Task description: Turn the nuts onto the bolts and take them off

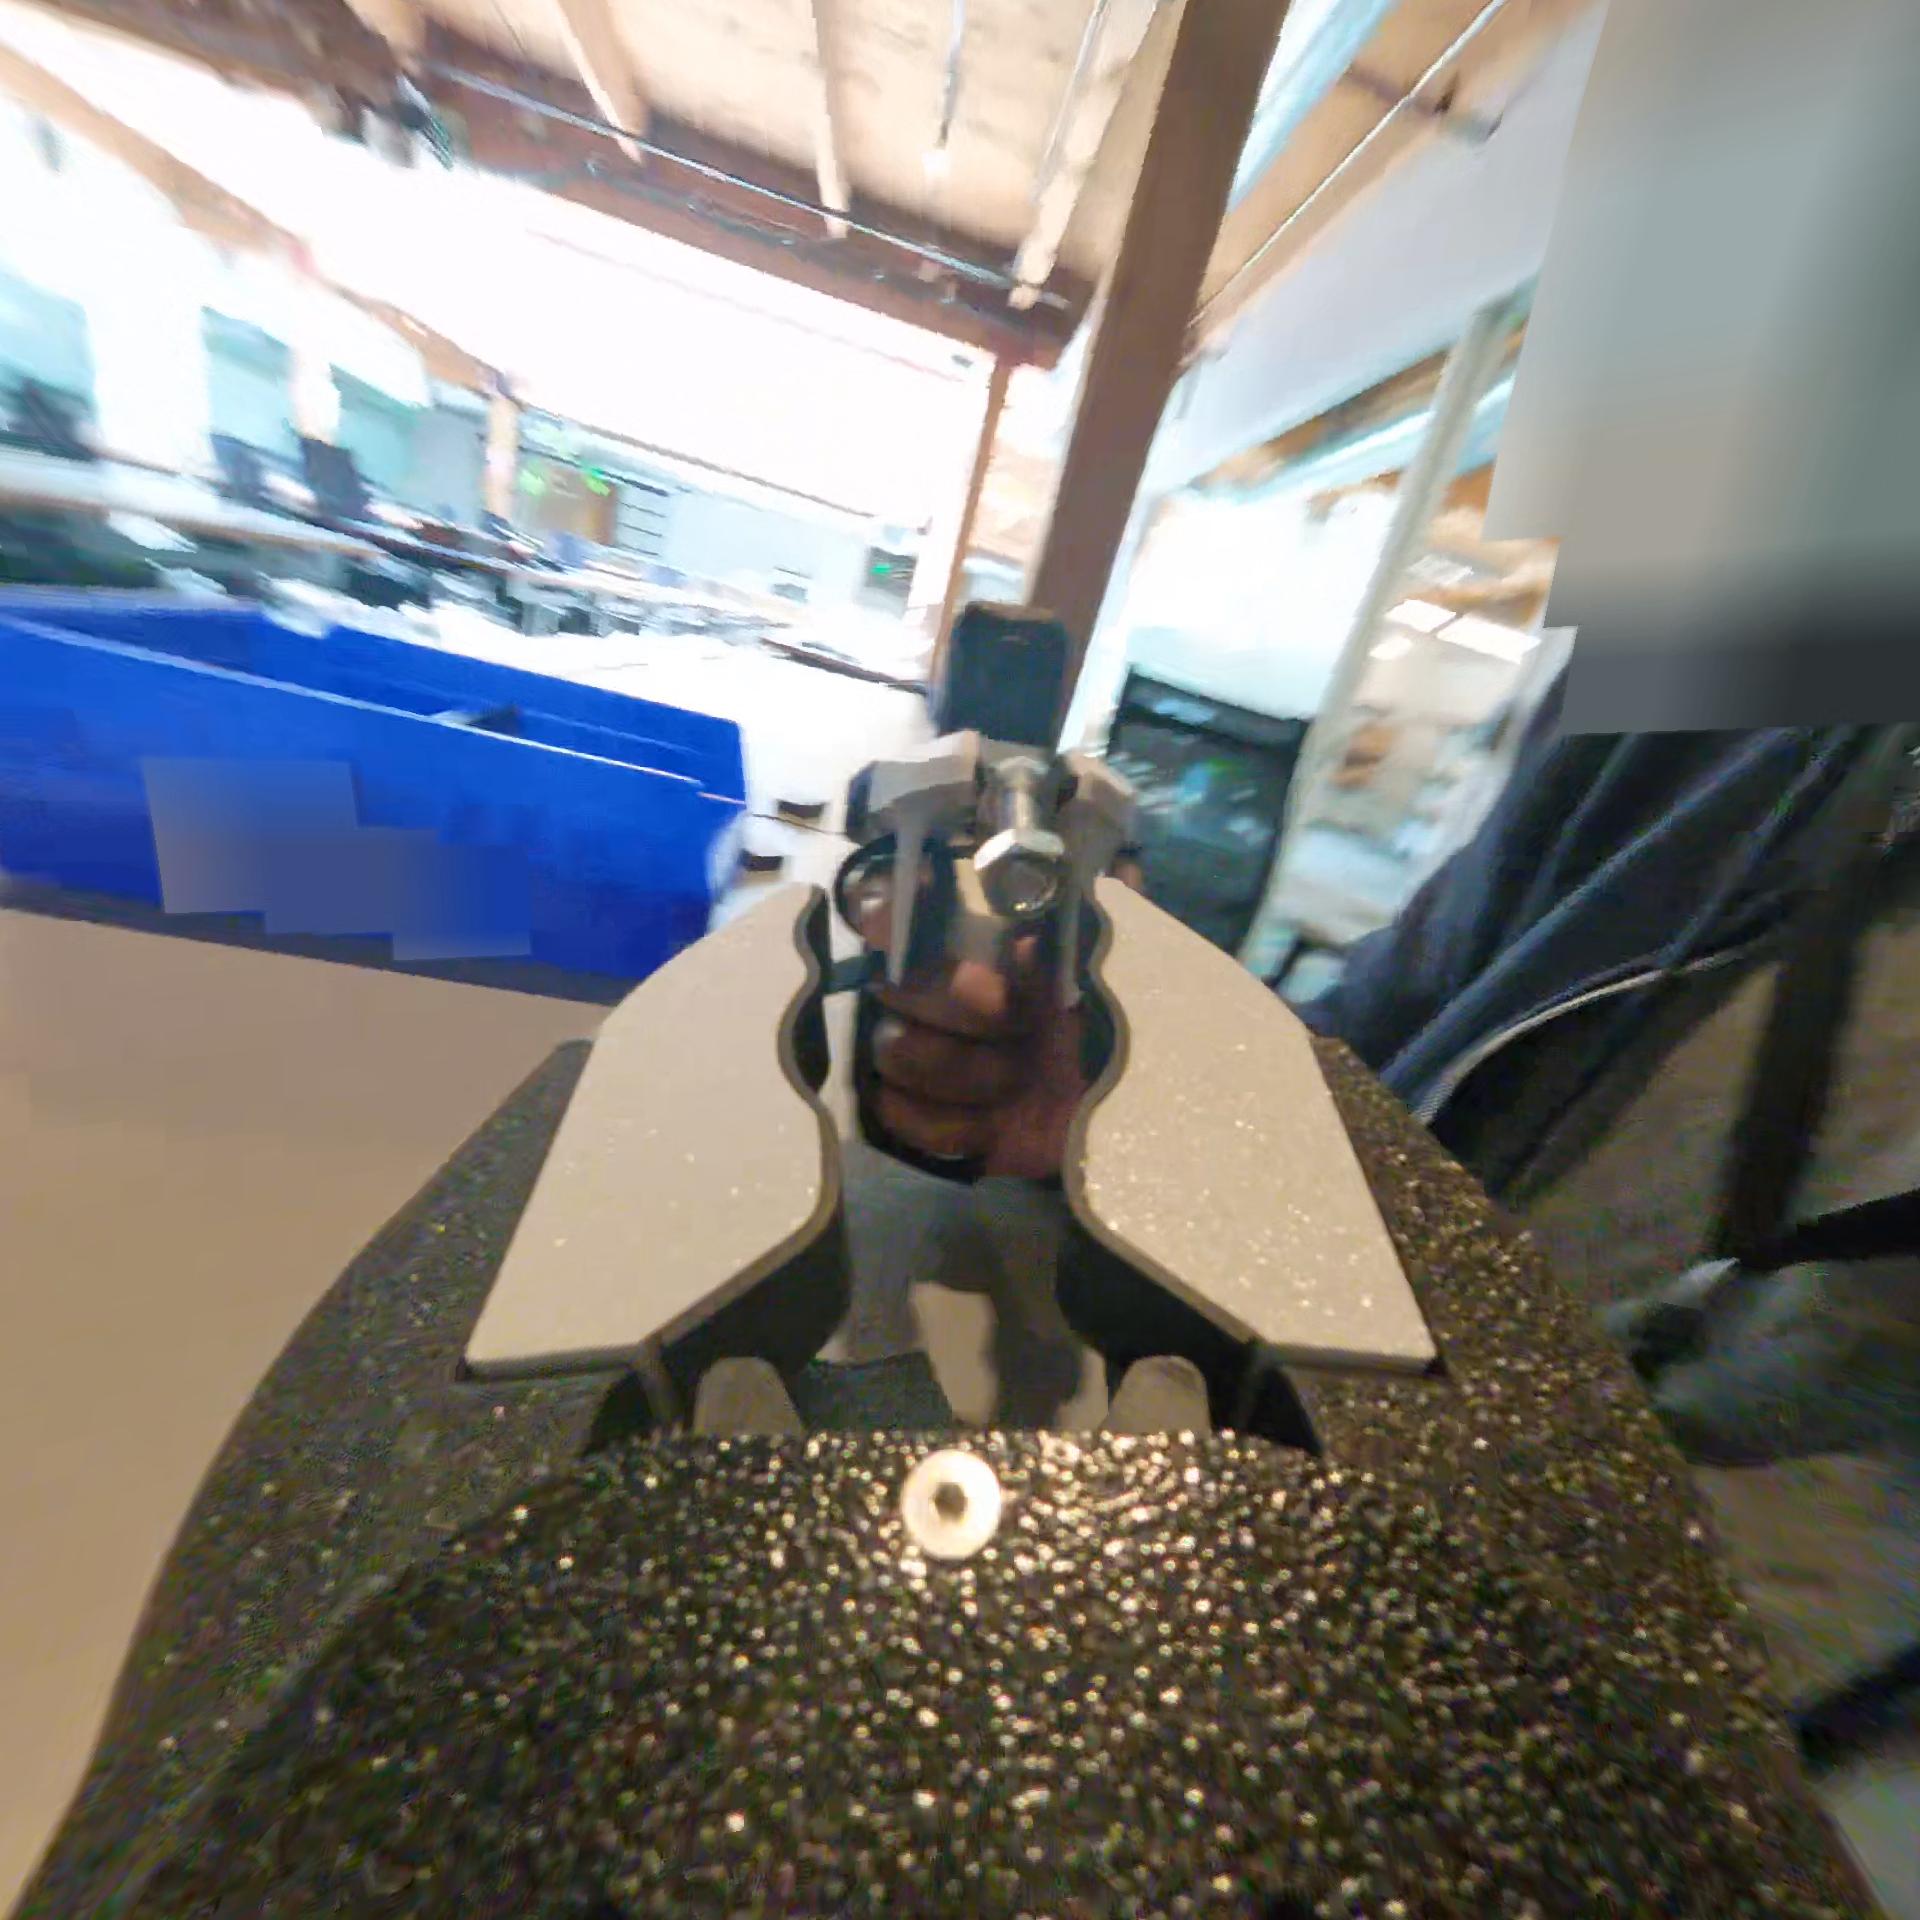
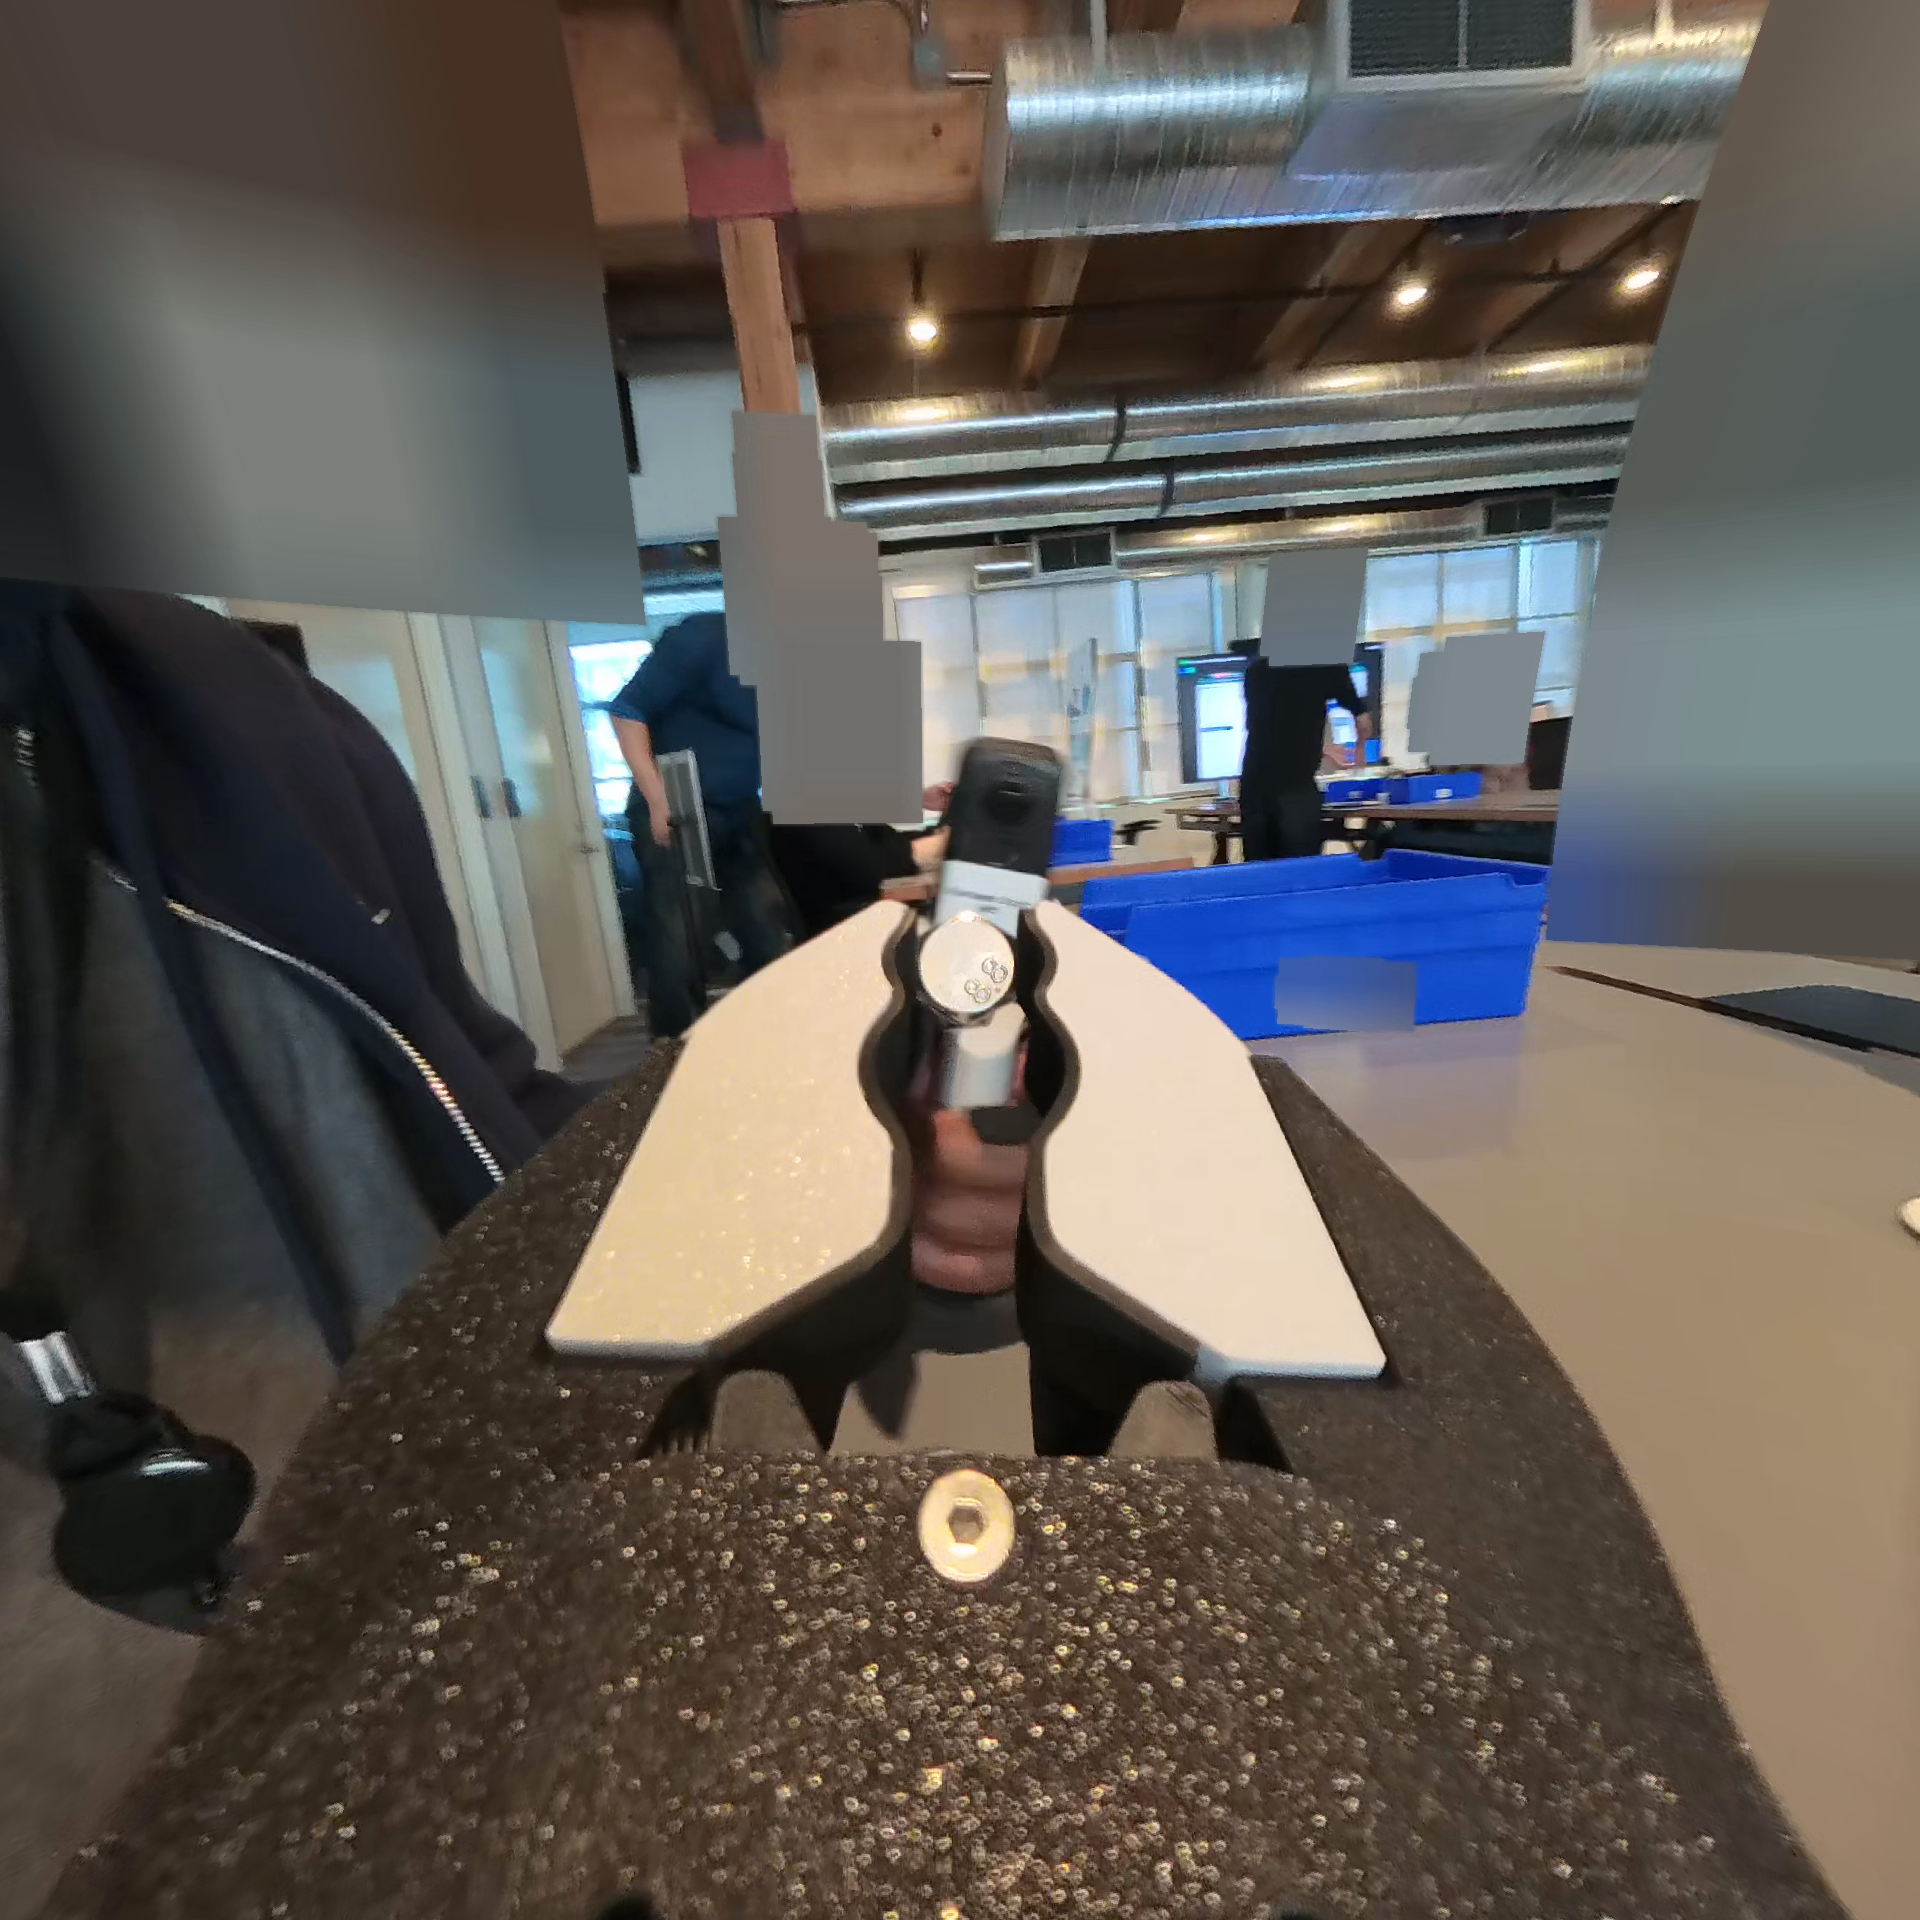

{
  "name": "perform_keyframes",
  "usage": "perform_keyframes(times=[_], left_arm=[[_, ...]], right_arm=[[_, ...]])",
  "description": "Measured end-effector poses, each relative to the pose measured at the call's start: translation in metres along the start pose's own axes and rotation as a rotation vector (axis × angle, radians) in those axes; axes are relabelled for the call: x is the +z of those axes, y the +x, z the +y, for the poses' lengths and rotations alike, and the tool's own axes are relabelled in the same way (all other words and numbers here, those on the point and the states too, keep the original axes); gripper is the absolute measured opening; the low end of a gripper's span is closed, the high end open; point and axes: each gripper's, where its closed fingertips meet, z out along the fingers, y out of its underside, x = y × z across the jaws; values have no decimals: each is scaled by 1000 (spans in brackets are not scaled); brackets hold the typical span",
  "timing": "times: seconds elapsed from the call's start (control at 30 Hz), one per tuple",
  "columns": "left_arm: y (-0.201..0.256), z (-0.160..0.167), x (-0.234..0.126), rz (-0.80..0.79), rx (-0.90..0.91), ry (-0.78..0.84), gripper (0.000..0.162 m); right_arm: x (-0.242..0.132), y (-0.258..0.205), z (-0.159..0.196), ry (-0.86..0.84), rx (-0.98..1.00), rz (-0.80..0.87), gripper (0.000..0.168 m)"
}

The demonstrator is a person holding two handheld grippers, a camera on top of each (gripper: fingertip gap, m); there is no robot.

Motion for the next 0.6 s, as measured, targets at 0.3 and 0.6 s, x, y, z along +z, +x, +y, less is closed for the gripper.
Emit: perform_keyframes(times=[0.3,0.6], left_arm=[[15,3,9,-70,433,-24,28],[17,6,11,-39,253,-114,18]], right_arm=[[2,-2,3,-5,22,-22,17],[5,-3,9,-31,11,-24,17]])
